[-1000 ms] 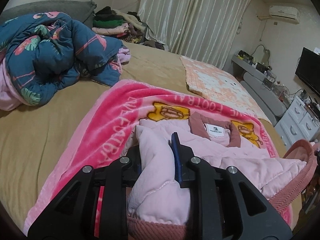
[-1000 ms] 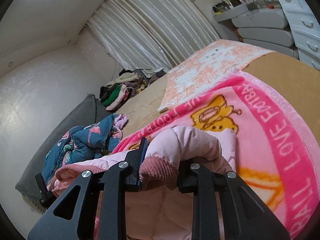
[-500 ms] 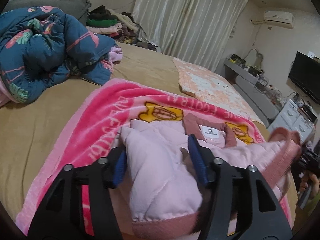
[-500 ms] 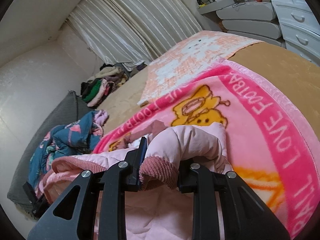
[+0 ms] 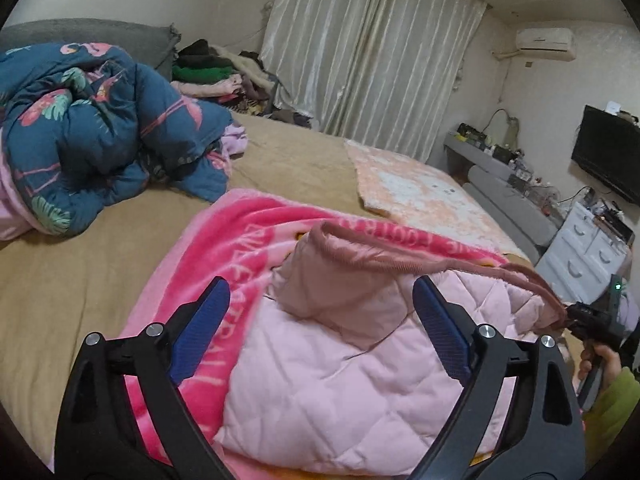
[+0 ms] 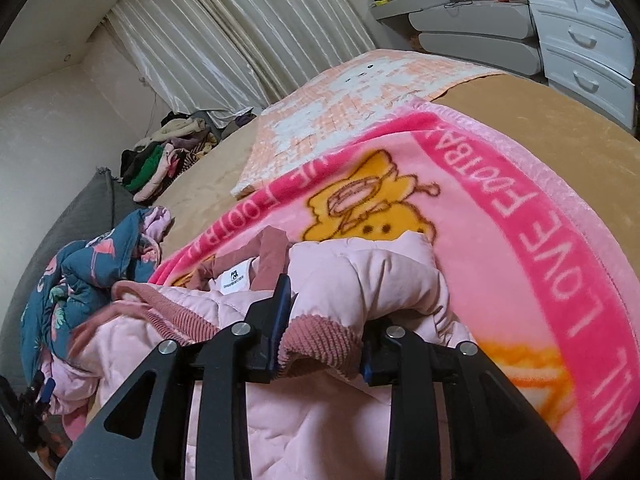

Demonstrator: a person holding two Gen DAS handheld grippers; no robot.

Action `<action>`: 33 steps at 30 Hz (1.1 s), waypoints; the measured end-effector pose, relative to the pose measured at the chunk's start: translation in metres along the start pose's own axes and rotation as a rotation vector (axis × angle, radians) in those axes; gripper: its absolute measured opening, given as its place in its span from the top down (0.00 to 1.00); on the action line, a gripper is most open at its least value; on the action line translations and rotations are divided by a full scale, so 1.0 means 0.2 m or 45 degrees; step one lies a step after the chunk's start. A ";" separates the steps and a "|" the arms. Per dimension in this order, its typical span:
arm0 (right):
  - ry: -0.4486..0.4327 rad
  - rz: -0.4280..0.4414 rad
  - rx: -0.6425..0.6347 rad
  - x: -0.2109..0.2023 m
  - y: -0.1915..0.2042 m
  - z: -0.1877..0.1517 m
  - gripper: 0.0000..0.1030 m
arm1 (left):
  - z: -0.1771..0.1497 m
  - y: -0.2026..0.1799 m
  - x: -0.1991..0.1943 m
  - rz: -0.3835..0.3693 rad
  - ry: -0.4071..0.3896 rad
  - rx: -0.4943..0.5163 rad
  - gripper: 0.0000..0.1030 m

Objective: Fold large clothes
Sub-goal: 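Lay the hem over the folded collar part and open both tools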

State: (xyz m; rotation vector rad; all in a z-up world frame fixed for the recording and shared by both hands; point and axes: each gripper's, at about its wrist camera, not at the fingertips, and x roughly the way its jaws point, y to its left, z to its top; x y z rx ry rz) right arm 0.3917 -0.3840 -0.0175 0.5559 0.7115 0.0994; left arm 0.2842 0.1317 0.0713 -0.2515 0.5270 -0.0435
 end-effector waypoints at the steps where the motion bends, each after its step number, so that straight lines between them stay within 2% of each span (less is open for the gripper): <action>1: 0.000 0.005 0.003 0.00 0.00 0.00 0.71 | -0.01 0.01 0.02 0.015 0.011 -0.003 0.16; 5: 0.006 0.062 0.024 -0.01 -0.01 0.01 0.67 | -0.05 0.05 0.06 0.065 0.044 0.005 0.13; 8: 0.009 0.123 0.029 -0.03 -0.01 0.01 0.57 | -0.07 0.05 0.08 0.085 0.062 0.015 0.11; 9: 0.008 0.146 0.032 -0.05 -0.01 0.01 0.50 | -0.08 0.05 0.08 0.089 0.068 0.020 0.11; 10: 0.005 0.176 0.037 -0.06 -0.01 0.01 0.36 | -0.09 0.05 0.09 0.096 0.076 0.029 0.11; 11: -0.004 0.199 0.037 -0.08 0.00 0.00 0.29 | -0.10 0.04 0.09 0.099 0.081 0.033 0.10; 12: -0.020 0.192 0.027 -0.10 0.01 0.00 0.15 | -0.10 0.03 0.10 0.100 0.087 0.039 0.10; 13: -0.049 0.167 -0.001 -0.13 0.03 0.00 0.09 | -0.11 0.03 0.10 0.100 0.095 0.047 0.09; 19: -0.117 0.101 -0.138 -0.27 0.05 -0.06 0.06 | -0.14 0.00 0.12 0.102 0.119 0.070 0.09; 25: -0.123 -0.079 -0.304 -0.30 -0.01 -0.18 0.04 | -0.21 0.02 0.18 0.118 0.181 0.083 0.09; 29: -0.090 -0.180 -0.421 -0.26 -0.06 -0.26 0.04 | -0.32 0.10 0.29 0.120 0.261 0.053 0.09; 32: -0.043 -0.236 -0.521 -0.19 -0.09 -0.31 0.04 | -0.41 0.18 0.38 0.123 0.374 -0.018 0.09; 33: -0.024 -0.250 -0.538 -0.17 -0.09 -0.32 0.04 | -0.44 0.21 0.41 0.094 0.404 -0.058 0.09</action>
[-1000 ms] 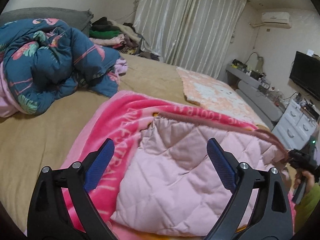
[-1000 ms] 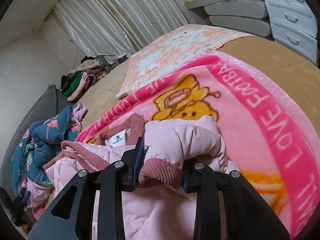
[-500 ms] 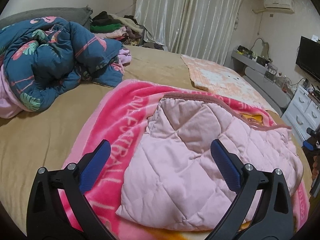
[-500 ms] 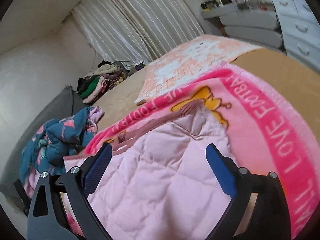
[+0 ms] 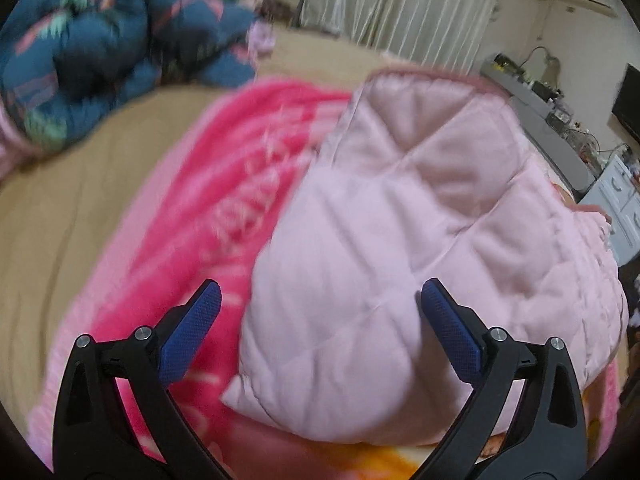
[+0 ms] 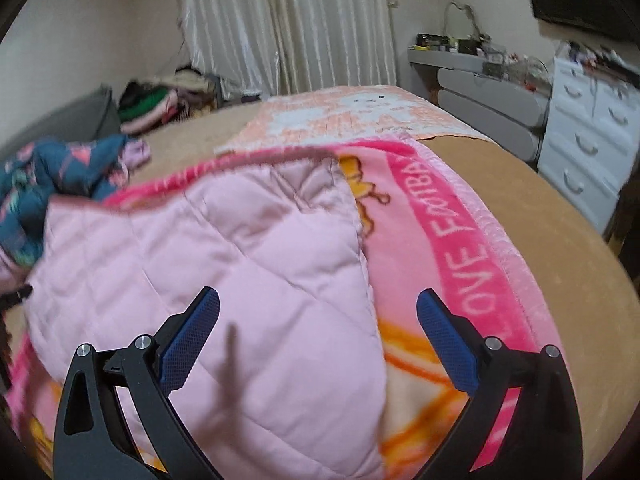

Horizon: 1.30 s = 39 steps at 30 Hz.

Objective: Fold large clothes
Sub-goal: 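Lay the hem over the folded collar part and open both tools, then grasp the folded jacket edge with both tools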

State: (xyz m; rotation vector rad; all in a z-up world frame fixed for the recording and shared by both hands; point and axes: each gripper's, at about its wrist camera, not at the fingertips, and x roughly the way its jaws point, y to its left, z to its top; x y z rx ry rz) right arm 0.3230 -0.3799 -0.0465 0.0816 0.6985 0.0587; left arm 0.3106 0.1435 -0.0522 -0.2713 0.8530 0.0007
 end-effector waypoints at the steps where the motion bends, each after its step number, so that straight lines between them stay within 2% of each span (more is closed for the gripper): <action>1: 0.022 -0.005 -0.015 0.03 0.00 -0.01 0.04 | -0.01 0.02 0.01 -0.026 0.006 -0.023 0.09; 3: 0.041 0.042 0.006 0.07 -0.02 -0.03 0.05 | -0.02 0.04 0.03 -0.072 0.011 -0.057 0.09; 5: 0.047 0.111 0.014 0.09 -0.01 -0.04 0.28 | -0.03 0.04 0.04 -0.103 0.009 -0.063 0.09; 7: 0.034 0.085 -0.004 0.10 0.00 -0.05 0.62 | -0.03 0.00 0.03 -0.110 -0.018 -0.015 0.29; 9: 0.012 0.091 0.031 0.08 0.00 -0.04 0.75 | -0.03 -0.06 0.01 -0.054 -0.055 0.059 0.59; 10: -0.006 0.085 0.052 0.07 0.00 -0.03 0.79 | -0.03 -0.10 -0.01 -0.025 -0.069 0.092 0.66; 11: -0.026 0.071 0.063 0.06 0.01 -0.01 0.80 | -0.02 -0.14 -0.03 -0.006 -0.092 0.119 0.76; 12: -0.040 0.061 0.069 0.05 0.02 0.02 0.82 | 0.00 -0.17 -0.05 0.008 -0.116 0.138 0.81; 15: -0.087 0.027 0.115 0.06 0.01 0.11 0.85 | 0.07 -0.24 -0.11 0.040 -0.218 0.189 0.83; 19: -0.073 -0.011 0.180 0.20 -0.01 0.19 0.86 | 0.16 -0.25 -0.06 0.039 -0.233 0.176 0.83; 23: -0.022 -0.055 0.189 0.35 -0.01 0.20 0.86 | 0.20 -0.24 0.06 0.037 -0.198 0.134 0.83; 28: 0.025 -0.075 0.214 0.49 -0.03 0.19 0.86 | 0.20 -0.24 0.18 0.057 -0.161 0.162 0.81; 33: 0.049 -0.123 0.235 0.57 -0.03 0.16 0.84 | 0.20 -0.25 0.25 0.065 -0.133 0.209 0.75; 39: 0.054 -0.145 0.280 0.62 -0.05 0.10 0.82 | 0.20 -0.21 0.27 0.036 -0.109 0.177 0.70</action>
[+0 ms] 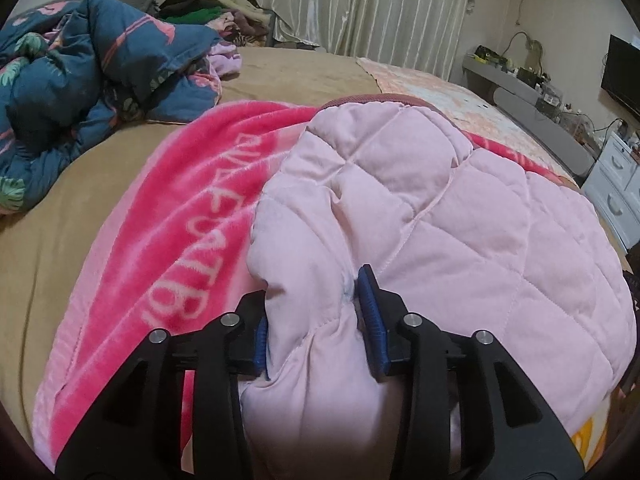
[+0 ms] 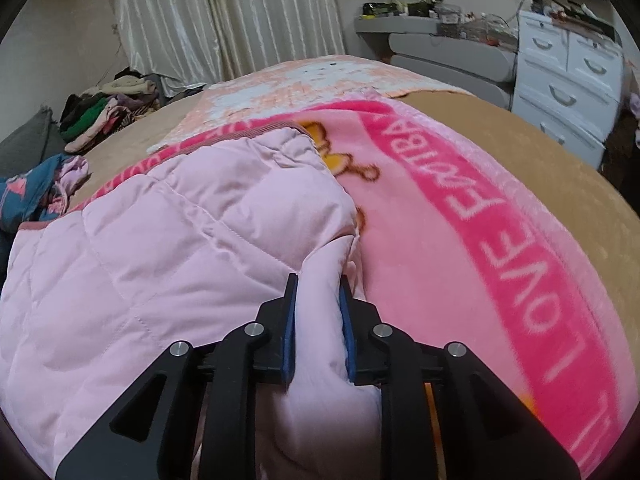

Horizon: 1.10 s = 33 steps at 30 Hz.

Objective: Fold large clothes

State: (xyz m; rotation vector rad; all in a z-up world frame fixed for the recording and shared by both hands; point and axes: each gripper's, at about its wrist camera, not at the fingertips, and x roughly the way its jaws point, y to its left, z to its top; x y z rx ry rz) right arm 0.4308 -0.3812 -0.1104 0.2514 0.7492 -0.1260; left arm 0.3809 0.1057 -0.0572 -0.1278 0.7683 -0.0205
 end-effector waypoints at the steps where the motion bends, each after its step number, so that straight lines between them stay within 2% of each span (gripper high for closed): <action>1: 0.000 -0.005 0.000 0.00 0.00 0.00 0.80 | 0.00 -0.01 -0.01 0.003 0.000 -0.001 0.70; 6: 0.015 -0.017 0.027 -0.03 -0.02 -0.02 0.71 | -0.01 -0.01 -0.05 0.017 0.004 -0.028 0.66; 8: 0.014 -0.037 0.036 -0.08 -0.05 -0.03 0.63 | -0.01 -0.01 -0.07 0.019 0.006 -0.037 0.58; 9: 0.008 -0.052 0.037 -0.10 -0.05 -0.04 0.52 | -0.01 0.00 -0.09 0.019 0.006 -0.043 0.50; 10: 0.001 -0.051 0.040 -0.12 -0.06 -0.05 0.46 | -0.01 -0.01 -0.11 0.018 0.006 -0.049 0.46; 11: -0.006 -0.039 0.046 -0.15 -0.06 -0.05 0.43 | -0.01 -0.01 -0.13 0.019 0.005 -0.048 0.41; 13: -0.027 -0.019 0.052 -0.22 -0.08 -0.08 0.30 | -0.02 -0.02 -0.16 0.024 0.000 -0.036 0.36; 19: -0.107 0.045 0.028 -0.46 -0.09 -0.13 0.09 | -0.02 -0.06 -0.32 0.043 -0.039 -0.008 0.18; 22: -0.137 0.097 0.008 -0.58 -0.06 -0.15 0.05 | -0.02 -0.08 -0.41 0.054 -0.070 0.003 0.10; 28: -0.182 0.175 -0.008 -0.79 -0.01 -0.21 0.04 | -0.05 -0.11 -0.55 0.033 -0.101 -0.007 0.09; 33: -0.158 0.212 0.016 -0.87 -0.01 -0.30 0.04 | -0.12 -0.12 -0.56 0.029 -0.055 -0.024 0.09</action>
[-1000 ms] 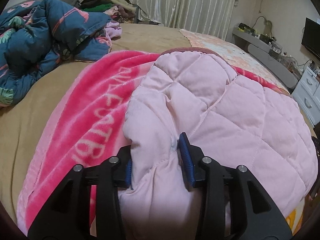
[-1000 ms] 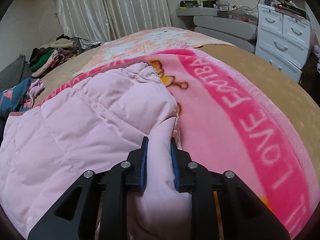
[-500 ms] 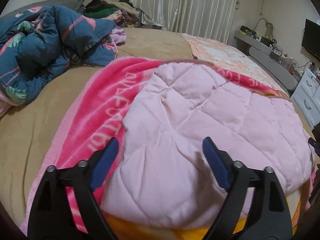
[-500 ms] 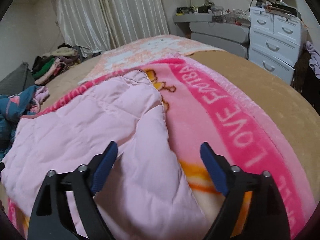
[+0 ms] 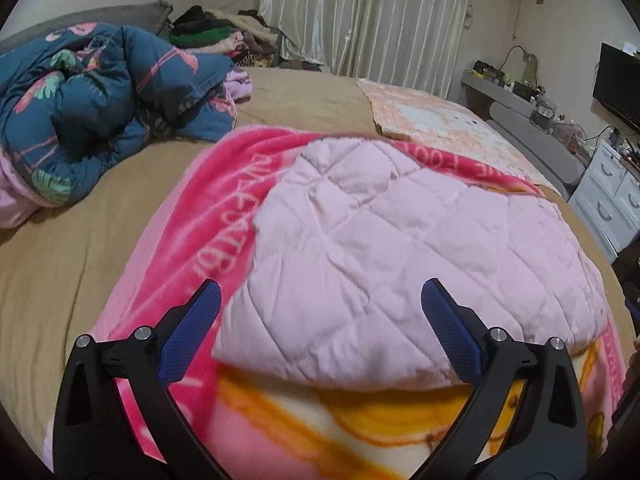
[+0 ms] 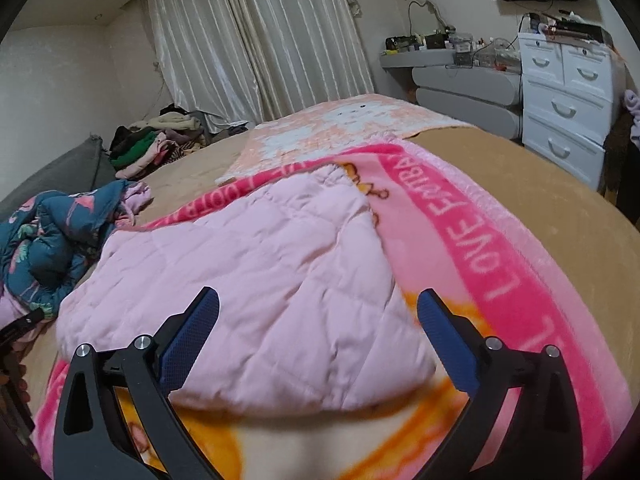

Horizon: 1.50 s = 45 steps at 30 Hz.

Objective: Fold large clothes

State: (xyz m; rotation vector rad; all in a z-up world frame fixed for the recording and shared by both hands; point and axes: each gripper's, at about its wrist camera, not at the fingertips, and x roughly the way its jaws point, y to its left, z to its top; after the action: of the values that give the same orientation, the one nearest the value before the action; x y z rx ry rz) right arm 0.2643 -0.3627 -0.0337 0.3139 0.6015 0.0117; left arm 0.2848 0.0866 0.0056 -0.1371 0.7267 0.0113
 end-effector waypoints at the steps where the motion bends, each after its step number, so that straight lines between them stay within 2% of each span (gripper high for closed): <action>1: 0.008 0.005 0.003 -0.01 0.00 -0.02 0.04 | -0.01 0.00 0.00 0.000 0.007 -0.006 0.09; 8: 0.052 0.014 0.041 -0.05 0.02 -0.13 0.04 | -0.10 0.00 -0.01 -0.038 0.043 -0.058 0.09; 13: 0.088 0.007 0.116 -0.03 0.00 -0.21 0.04 | -0.17 0.04 0.04 -0.096 0.108 -0.170 0.09; 16: 0.135 0.039 0.189 0.01 -0.03 -0.26 0.04 | -0.22 0.09 0.11 -0.188 0.183 -0.314 0.09; 21: 0.201 0.093 0.349 0.09 -0.08 -0.32 0.04 | -0.28 0.17 0.22 -0.287 0.255 -0.507 0.09; 25: 0.224 0.146 0.468 0.14 -0.10 -0.33 0.04 | -0.32 0.23 0.31 -0.380 0.289 -0.661 0.09; 28: 0.237 0.188 0.551 0.19 -0.12 -0.32 0.04 | -0.35 0.28 0.39 -0.502 0.317 -0.824 0.09; 29: 0.232 0.194 0.576 0.20 -0.13 -0.32 0.04 | -0.35 0.29 0.41 -0.495 0.286 -0.918 0.09; 38: 0.222 0.199 0.718 0.37 -0.20 -0.26 0.04 | -0.28 0.25 0.48 -0.469 0.252 -0.885 0.09; 45: 0.199 0.186 0.686 0.45 -0.20 -0.22 0.04 | -0.26 0.25 0.54 -0.437 0.217 -0.865 0.08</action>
State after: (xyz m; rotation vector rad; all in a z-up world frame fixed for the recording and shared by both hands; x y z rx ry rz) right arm 0.3109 -0.3793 -0.1301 0.8852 0.7313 0.0147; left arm 0.3284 0.1256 -0.1111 -0.9193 0.8390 -0.0830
